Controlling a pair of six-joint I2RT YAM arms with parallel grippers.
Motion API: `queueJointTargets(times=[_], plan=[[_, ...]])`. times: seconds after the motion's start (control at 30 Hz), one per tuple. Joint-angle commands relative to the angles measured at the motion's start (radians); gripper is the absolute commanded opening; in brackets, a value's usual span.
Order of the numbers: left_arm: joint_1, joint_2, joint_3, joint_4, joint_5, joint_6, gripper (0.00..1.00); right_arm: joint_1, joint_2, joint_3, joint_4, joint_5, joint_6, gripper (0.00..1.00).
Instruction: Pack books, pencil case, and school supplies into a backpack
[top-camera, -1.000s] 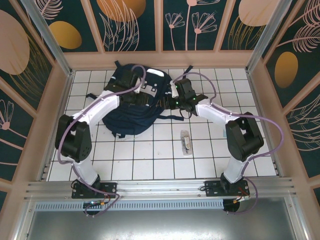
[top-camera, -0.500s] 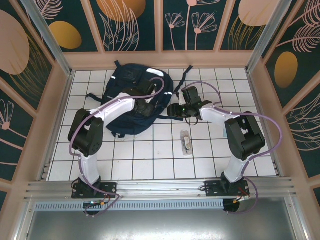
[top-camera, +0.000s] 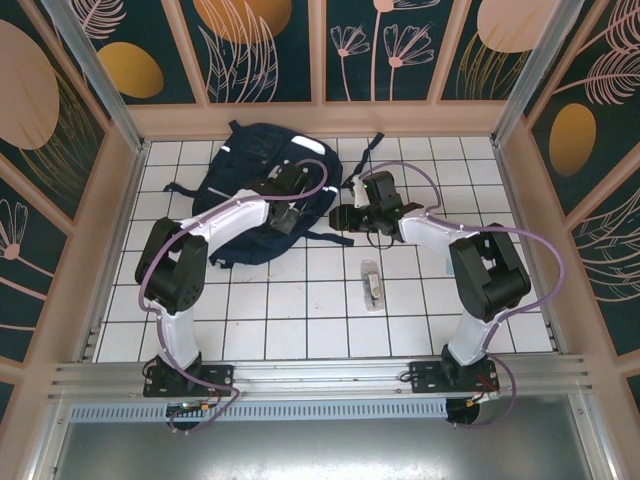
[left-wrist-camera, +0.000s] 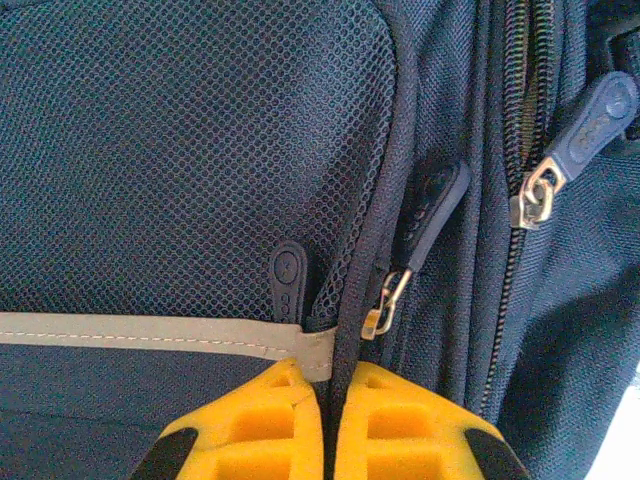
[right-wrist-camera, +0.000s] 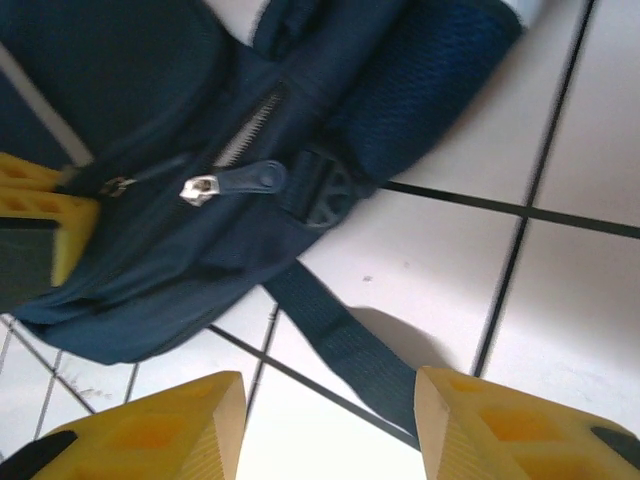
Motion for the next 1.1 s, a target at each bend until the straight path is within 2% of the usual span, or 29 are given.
queueJointTargets(times=[0.0,0.17,0.27,0.43,0.5,0.57,0.63,0.67,0.77,0.87,1.07], plan=[[0.003,-0.071,-0.029,0.036,0.159,0.026,0.00,0.008,-0.028,-0.012,0.152,-0.095,-0.030,0.50],[0.028,-0.158,-0.060,0.070,0.334,0.008,0.00,0.018,0.008,-0.028,0.382,-0.181,-0.032,0.50],[0.052,-0.191,-0.066,0.095,0.468,-0.017,0.00,0.031,0.028,-0.059,0.531,-0.216,-0.040,0.43],[0.080,-0.228,-0.066,0.112,0.568,-0.041,0.00,0.036,0.069,-0.060,0.643,-0.276,-0.159,0.42],[0.089,-0.235,-0.074,0.118,0.571,-0.047,0.00,0.026,0.111,-0.018,0.630,-0.332,-0.172,0.47],[0.094,-0.242,-0.086,0.124,0.573,-0.054,0.00,-0.004,0.167,0.031,0.642,-0.417,-0.100,0.55],[0.099,-0.250,-0.098,0.133,0.581,-0.059,0.00,-0.039,0.237,0.095,0.648,-0.502,0.004,0.84],[0.102,-0.253,-0.101,0.134,0.588,-0.061,0.00,-0.053,0.276,0.139,0.617,-0.537,0.041,0.90],[0.105,-0.258,-0.101,0.135,0.588,-0.065,0.00,-0.057,0.327,0.199,0.544,-0.599,0.026,0.92],[0.109,-0.258,-0.101,0.144,0.588,-0.071,0.00,-0.033,0.301,0.168,0.519,-0.602,-0.044,0.91],[0.113,-0.249,-0.093,0.171,0.613,-0.094,0.00,-0.009,0.286,0.169,0.387,-0.603,-0.084,0.87]])
